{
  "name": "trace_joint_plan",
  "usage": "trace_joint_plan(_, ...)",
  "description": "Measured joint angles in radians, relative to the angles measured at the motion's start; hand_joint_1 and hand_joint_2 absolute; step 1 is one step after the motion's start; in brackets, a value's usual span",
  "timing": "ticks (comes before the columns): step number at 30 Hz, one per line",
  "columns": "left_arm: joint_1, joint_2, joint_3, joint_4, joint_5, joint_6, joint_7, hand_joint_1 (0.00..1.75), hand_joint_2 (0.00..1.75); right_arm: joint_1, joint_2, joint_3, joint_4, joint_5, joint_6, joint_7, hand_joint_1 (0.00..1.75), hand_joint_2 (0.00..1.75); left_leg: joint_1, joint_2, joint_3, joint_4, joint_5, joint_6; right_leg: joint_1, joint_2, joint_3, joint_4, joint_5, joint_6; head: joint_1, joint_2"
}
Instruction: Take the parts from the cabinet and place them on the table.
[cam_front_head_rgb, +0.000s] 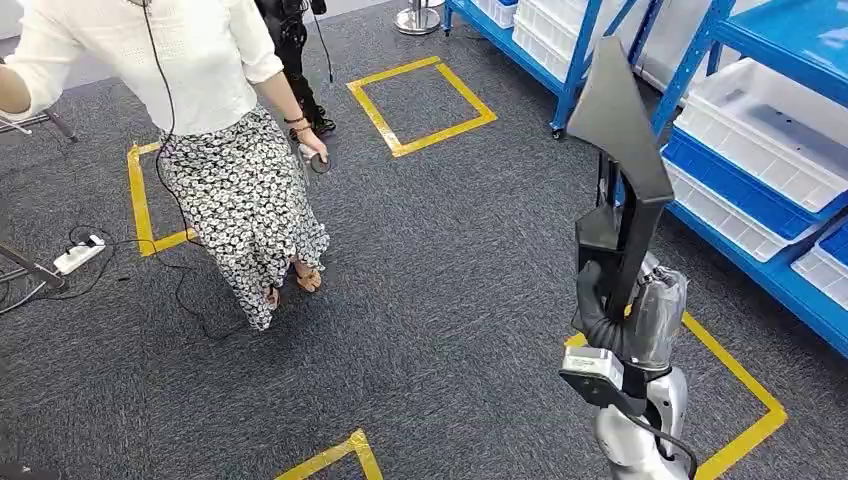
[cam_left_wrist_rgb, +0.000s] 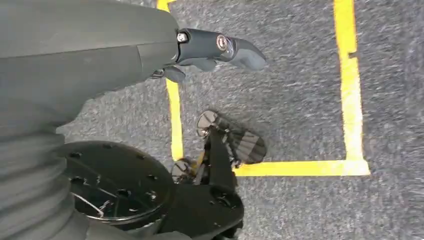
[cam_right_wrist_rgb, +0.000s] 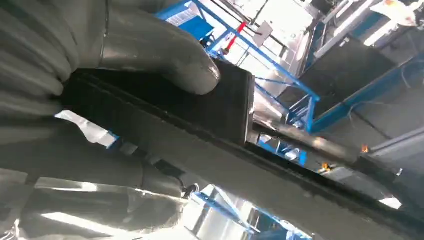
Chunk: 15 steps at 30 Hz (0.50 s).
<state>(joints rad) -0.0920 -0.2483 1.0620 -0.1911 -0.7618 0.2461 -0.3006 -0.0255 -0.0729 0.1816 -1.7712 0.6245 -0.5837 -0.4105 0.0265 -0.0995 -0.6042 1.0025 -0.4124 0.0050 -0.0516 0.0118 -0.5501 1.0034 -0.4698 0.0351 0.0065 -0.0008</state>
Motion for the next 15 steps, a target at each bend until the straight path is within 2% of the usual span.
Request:
trace_joint_plan(1, 0.0, 0.0, 0.0, 0.0, 0.0, 0.0, 0.0, 0.0, 1.75, -0.003, 0.0, 0.0, 0.0, 0.0, 0.0, 0.0, 1.75, 1.75, 0.0, 0.031, -0.003, 0.014, -0.009, -0.002, 0.003, -0.003, 0.002, -0.001, 0.0, -0.002, 0.0, 0.0)
trace_joint_plan(2, -0.001, 0.0, 0.0, 0.0, 0.0, 0.0, 0.0, 0.0, 1.75, -0.002, -0.001, 0.0, 0.0, 0.001, 0.0, -0.002, 1.75, 1.75, -0.003, 0.073, -0.027, 0.068, -0.044, -0.005, 0.007, -0.009, 0.003, -0.001, -0.001, -0.012, -0.007, 0.0)
trace_joint_plan(3, -0.002, 0.0, 0.0, 0.0, 0.0, 0.0, -0.001, 0.0, 1.75, -0.002, -0.001, 0.0, 0.0, 0.003, -0.002, -0.004, 1.75, 1.75, -0.003, 0.087, -0.065, 0.147, -0.085, -0.007, 0.013, -0.016, 0.003, -0.001, -0.003, -0.02, -0.008, 0.0)
trace_joint_plan(5, -0.002, 0.0, 0.0, 0.0, 0.0, 0.0, -0.002, 0.0, 1.75, -0.002, -0.001, 0.0, 0.001, 0.004, -0.003, -0.007, 1.75, 1.75, -0.003, 0.096, -0.148, 0.31, -0.148, -0.007, 0.024, -0.035, 0.004, 0.0, -0.006, -0.026, -0.009, 0.0)
trace_joint_plan(6, -0.002, 0.0, 0.0, 0.0, 0.0, 0.0, -0.002, 0.0, 1.75, -0.002, -0.001, 0.0, 0.001, 0.004, -0.004, -0.008, 1.75, 1.75, -0.003, 0.095, -0.163, 0.334, -0.147, -0.005, 0.029, -0.043, 0.005, 0.0, -0.008, -0.028, -0.008, 0.0)
trace_joint_plan(7, -0.002, 0.0, 0.0, 0.001, 0.0, 0.0, -0.002, 0.0, 1.75, -0.002, -0.001, 0.0, 0.001, 0.004, -0.004, -0.009, 1.75, 1.75, -0.004, 0.096, -0.155, 0.313, -0.125, 0.002, 0.033, -0.051, 0.007, 0.0, -0.01, -0.03, -0.009, 0.0)
trace_joint_plan(8, -0.002, 0.0, 0.0, 0.001, 0.0, 0.0, -0.002, 0.0, 1.75, -0.003, -0.001, 0.0, 0.001, 0.004, -0.004, -0.01, 1.75, 1.75, -0.008, 0.097, -0.121, 0.243, -0.083, 0.012, 0.038, -0.061, 0.011, 0.0, -0.012, -0.034, -0.008, 0.0)
trace_joint_plan(9, -0.002, 0.0, 0.0, 0.001, 0.0, 0.0, -0.002, 0.0, 1.75, -0.003, -0.001, 0.0, 0.001, 0.004, -0.005, -0.013, 1.75, 1.75, -0.015, 0.106, -0.072, 0.148, -0.037, 0.027, 0.042, -0.069, 0.015, -0.001, -0.015, -0.037, -0.009, 0.0)
trace_joint_plan(10, -0.002, 0.0, 0.0, 0.001, 0.0, 0.0, -0.002, 0.0, 1.75, -0.003, 0.0, 0.0, 0.001, 0.004, -0.006, -0.016, 1.75, 1.75, -0.027, 0.131, -0.024, 0.06, -0.004, 0.046, 0.044, -0.076, 0.019, -0.002, -0.017, -0.039, -0.008, 0.0)
trace_joint_plan(11, -0.003, 0.002, 0.0, 0.0, 0.0, 0.003, -0.002, 0.0, 1.75, -0.001, 0.0, 0.0, 0.002, 0.004, -0.008, -0.018, 1.75, 1.75, -0.039, 0.174, -0.011, 0.035, -0.019, 0.062, 0.045, -0.083, 0.021, -0.004, -0.019, -0.036, -0.004, 0.0)
trace_joint_plan(12, -0.004, 0.001, 0.0, 0.0, 0.0, 0.006, -0.002, 0.0, 1.75, -0.001, 0.0, 0.0, 0.002, 0.005, -0.01, -0.021, 1.75, 1.75, -0.045, 0.172, -0.01, 0.025, -0.013, 0.065, 0.046, -0.089, 0.021, -0.008, -0.02, -0.032, -0.001, 0.0)
trace_joint_plan(13, -0.004, 0.001, 0.0, 0.001, 0.001, 0.01, -0.002, 0.0, 1.75, -0.001, 0.001, 0.001, 0.003, 0.005, -0.013, -0.021, 1.75, 1.75, -0.051, 0.159, -0.011, 0.024, -0.012, 0.067, 0.04, -0.099, 0.021, -0.008, -0.02, -0.03, -0.009, 0.0)
trace_joint_plan(14, -0.004, 0.001, 0.0, 0.001, 0.002, 0.012, -0.002, 0.0, 1.75, 0.0, 0.004, 0.002, 0.003, 0.005, -0.013, -0.022, 1.75, 1.75, -0.054, 0.153, -0.011, 0.02, -0.011, 0.069, 0.038, -0.109, 0.024, -0.013, -0.021, -0.026, -0.008, 0.0)
trace_joint_plan(15, -0.005, 0.001, 0.0, 0.001, 0.004, 0.015, -0.001, 0.0, 1.75, -0.002, 0.006, 0.004, 0.002, 0.007, -0.014, -0.025, 1.75, 1.75, -0.054, 0.142, -0.004, 0.001, -0.005, 0.078, 0.044, -0.119, 0.035, -0.027, -0.017, -0.02, -0.01, 0.0)
